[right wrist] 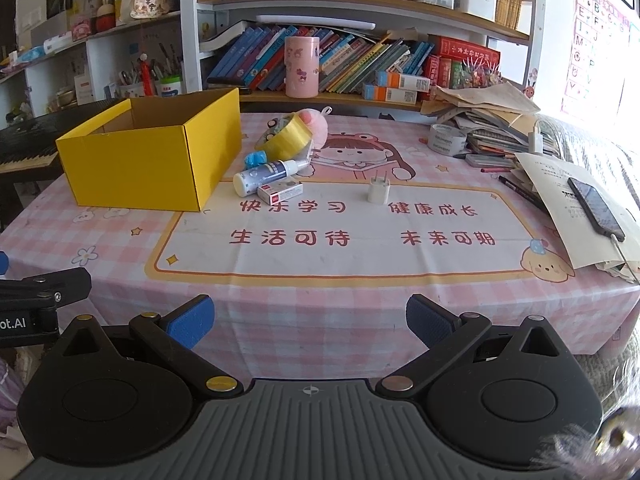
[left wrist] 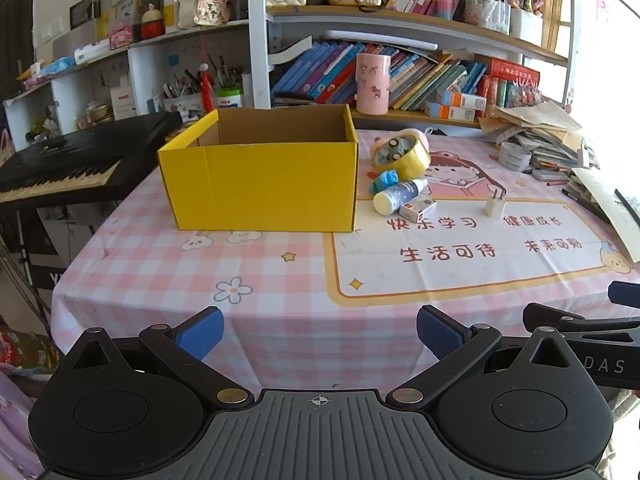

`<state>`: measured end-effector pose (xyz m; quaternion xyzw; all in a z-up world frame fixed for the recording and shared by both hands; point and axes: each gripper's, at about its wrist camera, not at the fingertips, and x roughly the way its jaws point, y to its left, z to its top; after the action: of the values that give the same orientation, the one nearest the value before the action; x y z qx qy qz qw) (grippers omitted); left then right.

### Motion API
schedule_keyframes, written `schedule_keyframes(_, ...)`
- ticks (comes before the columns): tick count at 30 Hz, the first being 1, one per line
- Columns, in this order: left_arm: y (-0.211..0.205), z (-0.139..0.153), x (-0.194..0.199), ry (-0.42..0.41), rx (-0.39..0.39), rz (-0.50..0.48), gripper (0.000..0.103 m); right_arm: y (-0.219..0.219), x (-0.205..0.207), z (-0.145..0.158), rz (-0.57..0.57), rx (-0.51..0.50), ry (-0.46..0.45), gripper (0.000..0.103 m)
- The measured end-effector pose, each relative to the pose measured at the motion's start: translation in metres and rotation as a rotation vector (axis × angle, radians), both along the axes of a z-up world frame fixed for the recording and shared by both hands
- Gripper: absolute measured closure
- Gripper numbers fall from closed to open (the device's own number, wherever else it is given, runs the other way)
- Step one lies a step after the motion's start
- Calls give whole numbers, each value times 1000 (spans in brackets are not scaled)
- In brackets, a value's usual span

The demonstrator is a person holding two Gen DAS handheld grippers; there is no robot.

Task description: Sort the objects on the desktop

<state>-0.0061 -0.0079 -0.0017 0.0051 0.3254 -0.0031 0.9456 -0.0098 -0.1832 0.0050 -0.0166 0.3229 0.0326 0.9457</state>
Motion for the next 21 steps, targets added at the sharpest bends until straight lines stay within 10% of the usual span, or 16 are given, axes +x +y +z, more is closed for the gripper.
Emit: schedule_keyframes(21,-2,2,8,21,0,-15,0,-4,3,-2,-11,6,14,0)
